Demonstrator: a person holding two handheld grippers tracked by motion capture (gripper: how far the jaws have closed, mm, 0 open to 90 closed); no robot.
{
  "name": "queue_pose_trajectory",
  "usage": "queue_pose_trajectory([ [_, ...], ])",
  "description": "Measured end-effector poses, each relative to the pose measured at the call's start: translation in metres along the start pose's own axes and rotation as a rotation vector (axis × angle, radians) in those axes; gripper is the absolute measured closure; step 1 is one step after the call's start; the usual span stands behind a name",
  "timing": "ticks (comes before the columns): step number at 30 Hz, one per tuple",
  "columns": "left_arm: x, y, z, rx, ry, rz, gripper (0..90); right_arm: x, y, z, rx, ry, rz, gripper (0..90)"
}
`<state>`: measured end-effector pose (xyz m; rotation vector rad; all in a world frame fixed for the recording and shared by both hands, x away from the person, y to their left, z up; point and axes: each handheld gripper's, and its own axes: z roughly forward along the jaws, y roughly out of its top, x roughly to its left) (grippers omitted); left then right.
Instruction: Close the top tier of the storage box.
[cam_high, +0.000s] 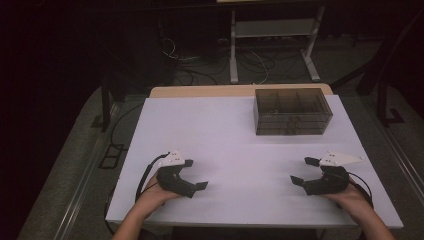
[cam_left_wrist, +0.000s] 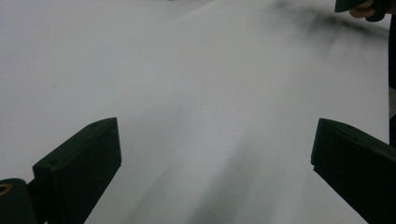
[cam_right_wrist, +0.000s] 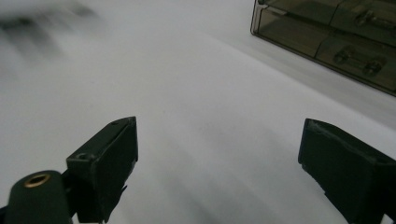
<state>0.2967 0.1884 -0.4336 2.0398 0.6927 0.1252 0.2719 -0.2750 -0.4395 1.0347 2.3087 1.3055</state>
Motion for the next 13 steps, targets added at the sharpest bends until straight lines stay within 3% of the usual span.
queue_pose_trajectory([
  [13, -0.0004, 0.0001, 0.001, 0.003, -0.001, 0.002, 0.6, -0.0016, -0.0033, -0.0005, 0.012, 0.002, 0.001, 11.5],
])
